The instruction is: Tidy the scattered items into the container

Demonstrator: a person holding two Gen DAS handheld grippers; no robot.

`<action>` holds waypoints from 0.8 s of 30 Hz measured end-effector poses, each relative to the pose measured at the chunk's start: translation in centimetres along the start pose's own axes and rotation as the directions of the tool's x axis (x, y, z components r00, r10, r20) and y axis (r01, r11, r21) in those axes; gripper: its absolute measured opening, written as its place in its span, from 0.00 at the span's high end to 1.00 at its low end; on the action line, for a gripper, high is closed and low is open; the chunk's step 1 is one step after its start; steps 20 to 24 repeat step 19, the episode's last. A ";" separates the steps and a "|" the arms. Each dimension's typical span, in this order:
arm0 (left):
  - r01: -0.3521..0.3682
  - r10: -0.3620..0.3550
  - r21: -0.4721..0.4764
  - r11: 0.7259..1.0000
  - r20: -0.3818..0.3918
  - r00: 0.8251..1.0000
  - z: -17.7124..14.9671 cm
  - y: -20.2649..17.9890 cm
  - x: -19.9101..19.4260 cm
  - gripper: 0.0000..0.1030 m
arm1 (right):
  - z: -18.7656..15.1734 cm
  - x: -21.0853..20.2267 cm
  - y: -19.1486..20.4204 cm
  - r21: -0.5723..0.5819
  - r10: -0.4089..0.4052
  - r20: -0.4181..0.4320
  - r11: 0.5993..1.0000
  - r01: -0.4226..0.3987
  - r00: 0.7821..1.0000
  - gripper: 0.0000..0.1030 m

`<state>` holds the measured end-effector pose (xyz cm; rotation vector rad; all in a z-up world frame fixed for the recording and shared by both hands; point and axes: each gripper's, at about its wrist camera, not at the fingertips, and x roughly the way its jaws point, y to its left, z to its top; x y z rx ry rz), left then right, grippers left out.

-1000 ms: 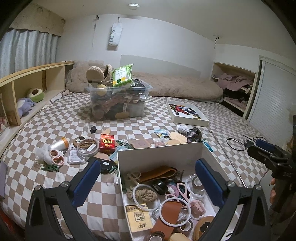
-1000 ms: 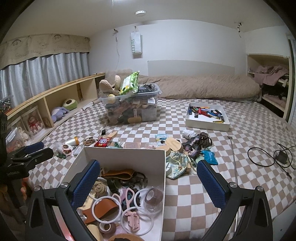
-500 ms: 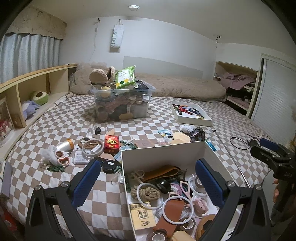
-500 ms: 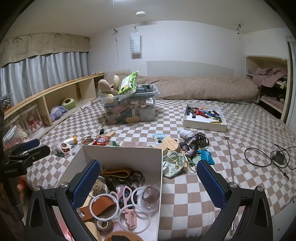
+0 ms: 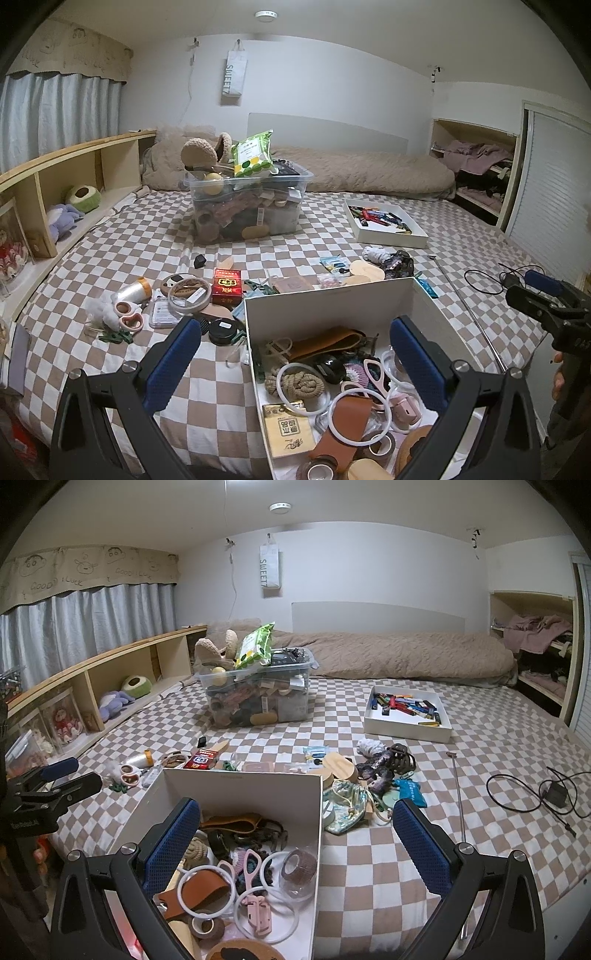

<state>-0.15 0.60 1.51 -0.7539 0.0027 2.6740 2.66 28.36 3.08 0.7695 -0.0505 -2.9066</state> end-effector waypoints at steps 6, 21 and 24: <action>-0.003 0.003 0.005 1.000 0.003 1.000 0.0 -0.1 0.0 0.00 | 0.0 0.0 -0.2 0.000 -0.003 -0.003 1.000 0.003 1.000 0.00; -0.005 0.005 0.017 1.000 0.016 1.000 0.3 -0.3 -0.2 0.00 | 0.0 0.0 -0.2 -0.002 -0.002 -0.003 1.000 0.002 1.000 0.00; -0.005 0.005 0.017 1.000 0.016 1.000 0.3 -0.3 -0.2 0.00 | 0.0 0.0 -0.2 -0.002 -0.002 -0.003 1.000 0.002 1.000 0.00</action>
